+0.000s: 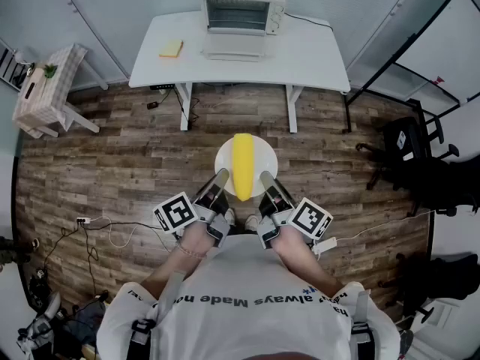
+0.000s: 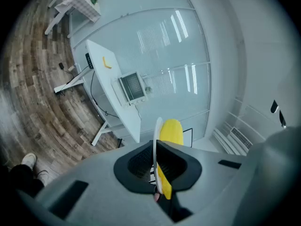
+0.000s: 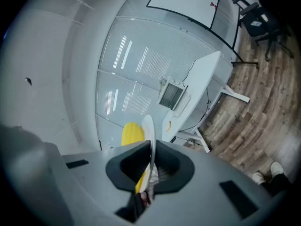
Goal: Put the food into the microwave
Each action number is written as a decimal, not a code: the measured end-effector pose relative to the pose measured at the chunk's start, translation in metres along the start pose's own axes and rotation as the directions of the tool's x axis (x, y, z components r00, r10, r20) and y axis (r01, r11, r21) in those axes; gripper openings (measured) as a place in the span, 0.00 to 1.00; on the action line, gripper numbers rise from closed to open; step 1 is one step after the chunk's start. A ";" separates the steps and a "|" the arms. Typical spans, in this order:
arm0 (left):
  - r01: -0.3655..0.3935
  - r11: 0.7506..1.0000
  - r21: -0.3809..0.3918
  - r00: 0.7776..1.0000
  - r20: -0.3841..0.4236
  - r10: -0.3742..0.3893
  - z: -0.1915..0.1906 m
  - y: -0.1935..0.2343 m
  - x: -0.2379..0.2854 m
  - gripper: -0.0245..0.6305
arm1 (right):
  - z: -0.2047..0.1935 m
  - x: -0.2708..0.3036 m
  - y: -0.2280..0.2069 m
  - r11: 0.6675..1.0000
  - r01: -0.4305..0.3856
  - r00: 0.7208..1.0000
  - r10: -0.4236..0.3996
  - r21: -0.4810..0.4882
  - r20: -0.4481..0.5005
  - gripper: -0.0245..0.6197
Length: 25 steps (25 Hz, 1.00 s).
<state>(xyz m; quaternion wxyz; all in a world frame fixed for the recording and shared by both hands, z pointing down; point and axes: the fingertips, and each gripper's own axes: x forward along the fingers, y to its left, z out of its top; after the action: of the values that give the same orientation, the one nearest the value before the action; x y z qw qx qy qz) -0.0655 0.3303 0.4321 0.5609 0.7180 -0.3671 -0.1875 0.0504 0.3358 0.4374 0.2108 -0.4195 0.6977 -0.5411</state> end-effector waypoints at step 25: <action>0.030 0.999 -0.032 0.999 -0.015 -0.031 0.068 0.025 -0.026 0.06 | -0.040 0.064 0.024 1.000 0.003 1.000 -0.003 -0.016 0.008 0.08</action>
<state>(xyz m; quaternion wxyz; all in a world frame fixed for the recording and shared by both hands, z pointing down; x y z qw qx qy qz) -0.1372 0.3020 0.4317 0.5719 0.7160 -0.3488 -0.1964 -0.0241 0.3081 0.4380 0.2094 -0.4246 0.7006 -0.5339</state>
